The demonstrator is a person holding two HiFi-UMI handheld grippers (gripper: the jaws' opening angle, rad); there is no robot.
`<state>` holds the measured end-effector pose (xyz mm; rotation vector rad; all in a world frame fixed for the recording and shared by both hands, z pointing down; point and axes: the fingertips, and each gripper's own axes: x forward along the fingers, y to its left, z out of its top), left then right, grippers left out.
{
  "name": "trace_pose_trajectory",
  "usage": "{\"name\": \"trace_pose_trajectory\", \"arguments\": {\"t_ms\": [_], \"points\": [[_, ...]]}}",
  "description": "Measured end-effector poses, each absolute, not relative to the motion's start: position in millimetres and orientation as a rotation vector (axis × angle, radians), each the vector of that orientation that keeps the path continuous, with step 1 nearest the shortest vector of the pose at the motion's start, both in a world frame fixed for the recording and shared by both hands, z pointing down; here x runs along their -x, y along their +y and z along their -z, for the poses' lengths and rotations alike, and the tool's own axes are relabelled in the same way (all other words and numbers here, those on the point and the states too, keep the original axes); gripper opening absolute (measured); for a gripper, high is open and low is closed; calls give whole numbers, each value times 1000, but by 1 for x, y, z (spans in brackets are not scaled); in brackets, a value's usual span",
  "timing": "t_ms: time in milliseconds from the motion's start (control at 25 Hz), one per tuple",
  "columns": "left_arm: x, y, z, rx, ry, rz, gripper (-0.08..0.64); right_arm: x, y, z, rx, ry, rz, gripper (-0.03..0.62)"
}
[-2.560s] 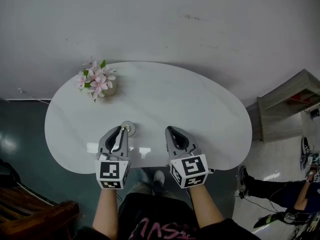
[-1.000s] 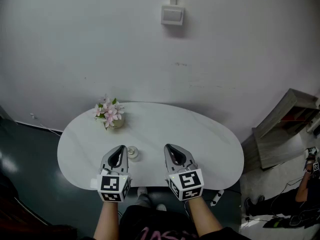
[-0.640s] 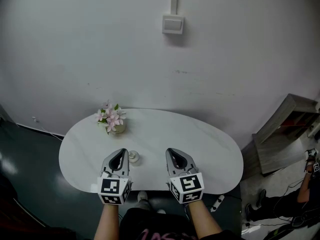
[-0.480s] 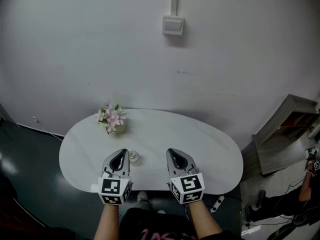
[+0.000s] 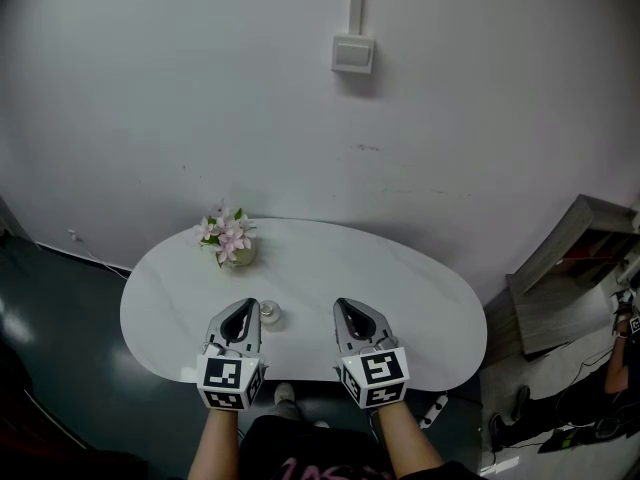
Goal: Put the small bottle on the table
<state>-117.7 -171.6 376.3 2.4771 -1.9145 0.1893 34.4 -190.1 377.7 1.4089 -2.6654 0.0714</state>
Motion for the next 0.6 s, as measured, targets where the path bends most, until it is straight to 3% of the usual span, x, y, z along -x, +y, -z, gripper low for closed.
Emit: {"name": "trace_pose_trajectory", "arguments": {"t_ms": [600], "points": [[120,-166,-377,-2493,-1904,-175,15,-33,-183,-377,-1423,-2654,-43,66]]}}
